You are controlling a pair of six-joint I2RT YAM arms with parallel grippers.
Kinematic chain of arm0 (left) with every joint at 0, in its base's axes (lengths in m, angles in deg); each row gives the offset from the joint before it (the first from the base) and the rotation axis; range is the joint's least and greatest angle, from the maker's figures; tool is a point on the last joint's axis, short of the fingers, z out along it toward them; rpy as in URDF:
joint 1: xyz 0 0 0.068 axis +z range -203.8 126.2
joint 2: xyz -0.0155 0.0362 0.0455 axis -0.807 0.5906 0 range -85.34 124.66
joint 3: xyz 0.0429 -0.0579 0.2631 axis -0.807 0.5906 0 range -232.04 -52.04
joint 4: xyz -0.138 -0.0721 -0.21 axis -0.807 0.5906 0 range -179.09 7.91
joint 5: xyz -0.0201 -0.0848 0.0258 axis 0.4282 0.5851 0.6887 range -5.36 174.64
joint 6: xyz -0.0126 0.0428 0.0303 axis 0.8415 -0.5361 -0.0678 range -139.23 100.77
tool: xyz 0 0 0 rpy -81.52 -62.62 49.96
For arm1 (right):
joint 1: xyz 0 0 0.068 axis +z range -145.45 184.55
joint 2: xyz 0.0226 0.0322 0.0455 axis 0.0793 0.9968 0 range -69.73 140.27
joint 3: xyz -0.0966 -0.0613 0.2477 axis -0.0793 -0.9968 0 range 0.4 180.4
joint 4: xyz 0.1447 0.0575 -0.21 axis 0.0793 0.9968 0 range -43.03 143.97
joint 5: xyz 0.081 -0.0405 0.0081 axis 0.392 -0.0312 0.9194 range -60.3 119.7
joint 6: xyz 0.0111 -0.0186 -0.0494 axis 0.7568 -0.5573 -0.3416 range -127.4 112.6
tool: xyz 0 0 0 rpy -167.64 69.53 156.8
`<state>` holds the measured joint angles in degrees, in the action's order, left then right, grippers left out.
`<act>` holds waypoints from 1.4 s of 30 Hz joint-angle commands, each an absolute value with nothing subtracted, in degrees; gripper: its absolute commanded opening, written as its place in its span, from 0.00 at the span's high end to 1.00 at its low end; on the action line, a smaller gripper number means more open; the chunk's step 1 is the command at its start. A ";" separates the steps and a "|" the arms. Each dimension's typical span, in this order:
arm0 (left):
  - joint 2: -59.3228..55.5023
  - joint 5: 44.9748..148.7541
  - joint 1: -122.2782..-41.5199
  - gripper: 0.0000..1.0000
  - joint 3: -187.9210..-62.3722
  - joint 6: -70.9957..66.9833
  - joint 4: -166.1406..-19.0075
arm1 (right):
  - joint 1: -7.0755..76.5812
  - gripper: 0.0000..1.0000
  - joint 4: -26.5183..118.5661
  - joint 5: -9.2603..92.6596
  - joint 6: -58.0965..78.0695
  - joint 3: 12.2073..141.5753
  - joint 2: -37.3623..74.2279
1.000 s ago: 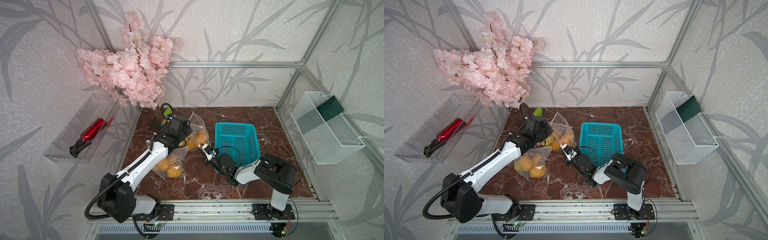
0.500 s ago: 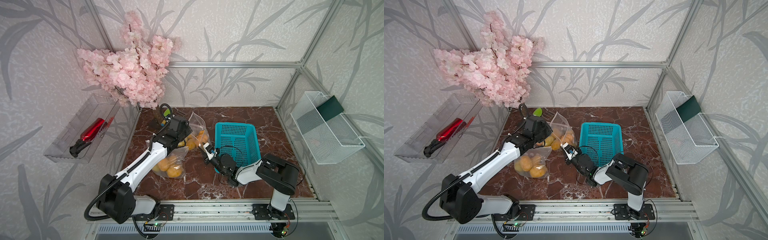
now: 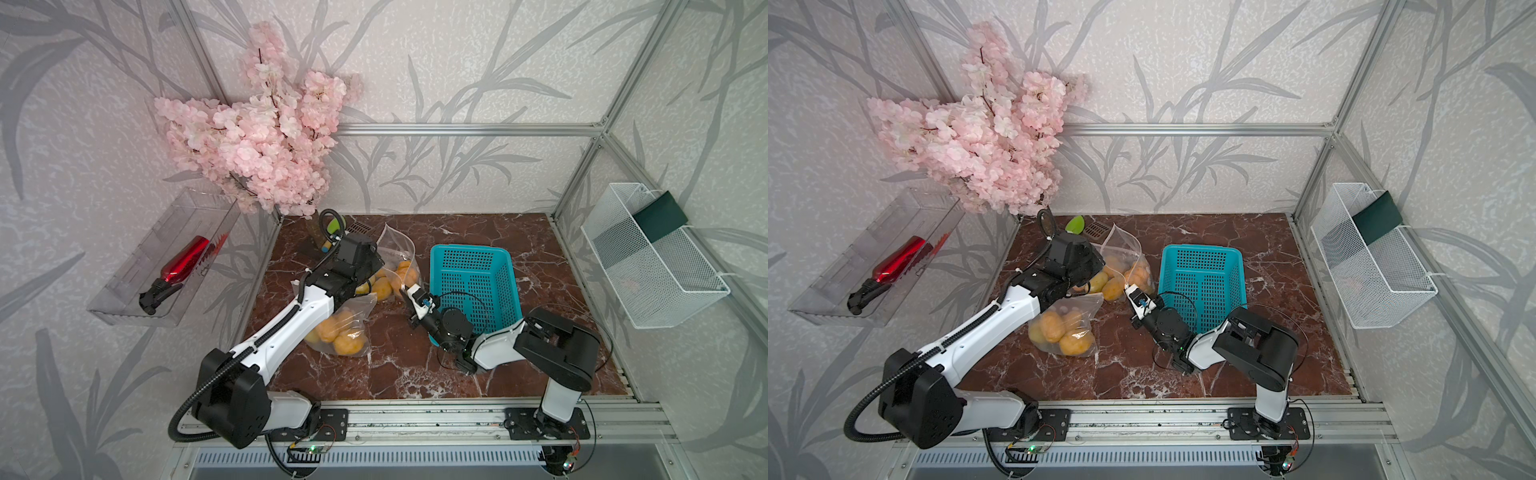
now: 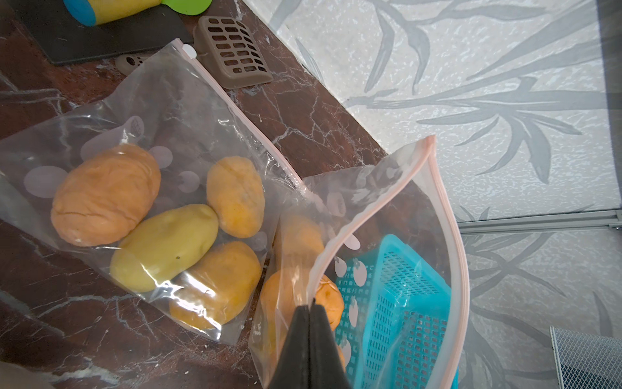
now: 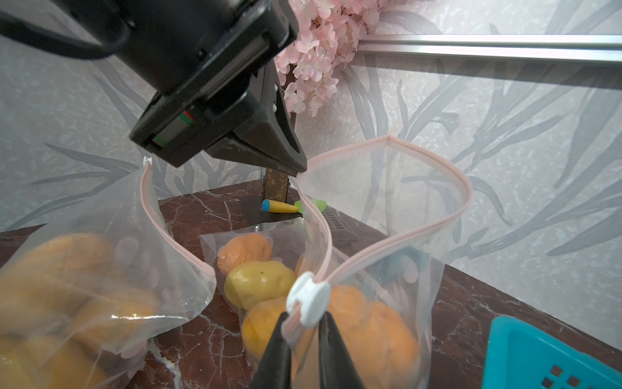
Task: Put the potatoes into a zipper bag and zip it
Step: Adjust the zipper food storage bag at the center of the board, then zip the zipper on the zipper food storage bag.
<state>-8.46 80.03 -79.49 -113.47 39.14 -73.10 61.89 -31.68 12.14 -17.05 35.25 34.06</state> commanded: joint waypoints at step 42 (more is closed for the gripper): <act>-13.97 90.83 -90.01 0.61 -113.73 31.64 -59.75 | 62.03 1.00 -33.53 17.84 -26.74 33.23 29.56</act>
<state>-13.83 94.13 -89.92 -111.33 32.59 -62.85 61.89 -31.39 17.38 -27.80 33.63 31.30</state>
